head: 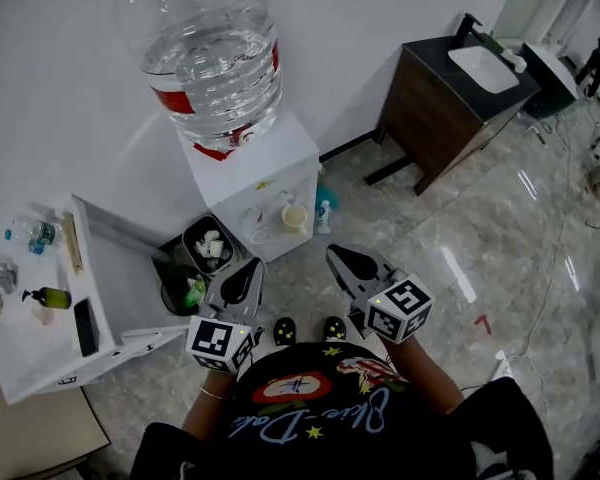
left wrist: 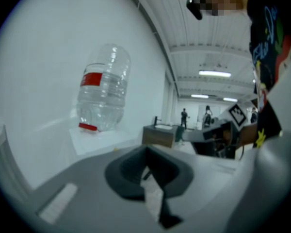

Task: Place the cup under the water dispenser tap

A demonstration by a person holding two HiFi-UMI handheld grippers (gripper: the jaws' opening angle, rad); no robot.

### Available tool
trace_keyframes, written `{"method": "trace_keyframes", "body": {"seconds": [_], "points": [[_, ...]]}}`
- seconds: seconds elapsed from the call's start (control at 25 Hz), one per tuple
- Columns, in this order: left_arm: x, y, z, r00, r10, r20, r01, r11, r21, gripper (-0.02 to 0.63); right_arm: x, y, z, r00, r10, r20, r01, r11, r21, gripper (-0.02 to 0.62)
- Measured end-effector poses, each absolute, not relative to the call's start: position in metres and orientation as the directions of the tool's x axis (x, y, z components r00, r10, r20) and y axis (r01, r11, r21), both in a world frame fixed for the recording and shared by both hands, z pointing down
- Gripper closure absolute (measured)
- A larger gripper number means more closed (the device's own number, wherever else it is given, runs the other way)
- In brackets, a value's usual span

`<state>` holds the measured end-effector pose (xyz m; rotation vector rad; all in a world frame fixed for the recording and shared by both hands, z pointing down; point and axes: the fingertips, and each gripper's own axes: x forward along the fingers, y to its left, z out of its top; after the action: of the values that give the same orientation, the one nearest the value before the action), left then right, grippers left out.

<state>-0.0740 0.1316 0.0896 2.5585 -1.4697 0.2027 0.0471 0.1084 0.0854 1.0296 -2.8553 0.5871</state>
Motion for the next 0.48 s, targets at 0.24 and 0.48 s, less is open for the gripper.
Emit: {"method": "trace_keyframes", "body": {"seconds": [0.24, 0.48], "points": [[-0.0728, 0.1371, 0.0912, 0.497, -0.834, 0.24, -0.866, -0.493, 0.081, 0.609, 0.0534, 0.1143, 0.0899, -0.769, -0.612, 0.186, -0.633, 0.687, -0.357, 0.582], [-0.0725, 0.1367, 0.0911, 0.508, -0.827, 0.241, -0.859, -0.506, 0.074, 0.609, 0.0449, 0.116, 0.0839, -0.778, -0.604, 0.173, -0.623, 0.709, -0.331, 0.581]]}}
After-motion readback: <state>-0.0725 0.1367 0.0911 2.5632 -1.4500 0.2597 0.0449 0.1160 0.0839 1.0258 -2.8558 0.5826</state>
